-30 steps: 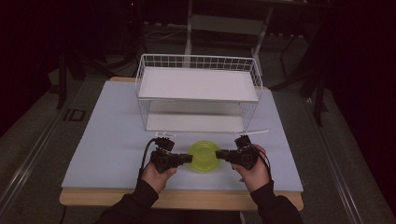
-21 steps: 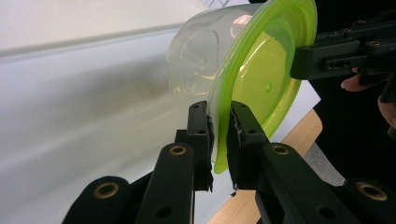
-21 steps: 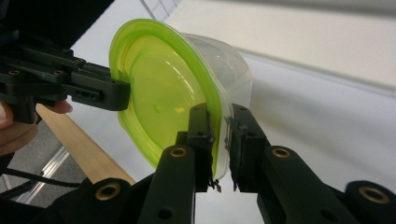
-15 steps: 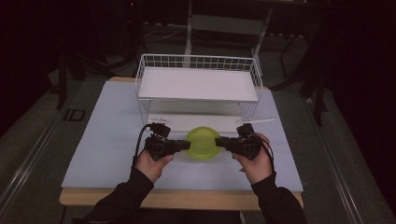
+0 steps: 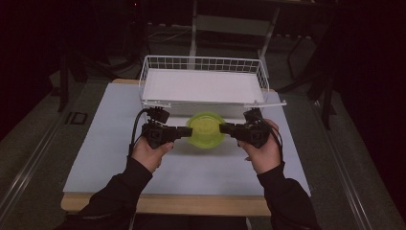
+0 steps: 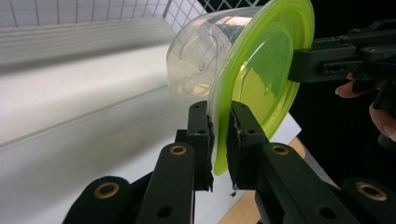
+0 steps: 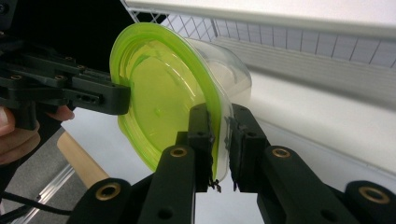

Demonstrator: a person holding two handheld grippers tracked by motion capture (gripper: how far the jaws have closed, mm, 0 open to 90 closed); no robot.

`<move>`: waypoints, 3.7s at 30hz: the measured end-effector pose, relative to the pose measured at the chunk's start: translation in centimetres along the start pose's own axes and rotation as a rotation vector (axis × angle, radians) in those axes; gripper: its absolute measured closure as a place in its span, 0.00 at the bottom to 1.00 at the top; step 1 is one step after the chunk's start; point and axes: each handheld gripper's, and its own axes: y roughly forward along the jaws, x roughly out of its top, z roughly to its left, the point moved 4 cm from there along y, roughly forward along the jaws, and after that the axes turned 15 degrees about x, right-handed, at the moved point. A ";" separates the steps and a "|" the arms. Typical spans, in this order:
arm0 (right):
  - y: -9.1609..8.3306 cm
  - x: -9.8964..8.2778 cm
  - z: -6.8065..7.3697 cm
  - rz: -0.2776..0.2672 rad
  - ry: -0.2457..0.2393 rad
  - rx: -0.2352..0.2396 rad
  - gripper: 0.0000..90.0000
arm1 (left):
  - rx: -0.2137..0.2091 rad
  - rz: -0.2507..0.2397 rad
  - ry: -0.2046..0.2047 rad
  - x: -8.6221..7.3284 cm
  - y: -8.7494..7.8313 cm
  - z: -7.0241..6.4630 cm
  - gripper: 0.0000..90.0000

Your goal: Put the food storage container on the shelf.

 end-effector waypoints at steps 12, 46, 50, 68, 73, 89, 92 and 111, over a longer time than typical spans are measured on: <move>-0.2 4.0 0.1 -0.026 -0.002 -0.009 0.89 | 0.023 -0.047 -0.009 3.8 -1.0 0.5 0.91; 2.2 10.6 -4.3 -0.006 0.146 -0.028 0.89 | 0.087 0.009 -0.077 10.7 2.1 3.5 0.90; 2.3 10.8 -4.6 -0.011 0.166 -0.029 0.87 | 0.084 0.007 -0.079 10.9 2.1 3.5 0.89; 3.1 11.4 -6.0 -0.060 0.203 -0.028 0.60 | 0.175 -0.053 -0.071 12.3 3.1 4.2 0.52; 2.6 11.5 -5.2 -0.065 0.144 -0.049 0.55 | 0.146 -0.089 -0.061 12.2 2.0 4.3 0.41; 2.8 7.8 -2.9 -0.011 0.027 -0.018 0.58 | -0.008 -0.195 0.048 6.2 0.4 3.7 0.18; 3.5 6.9 -2.7 0.016 0.009 -0.017 0.71 | -0.021 -0.264 0.096 4.0 0.5 3.5 0.04; 7.3 7.2 -4.1 -0.021 0.044 -0.050 0.95 | -0.075 -0.204 0.146 -7.6 2.3 4.3 0.02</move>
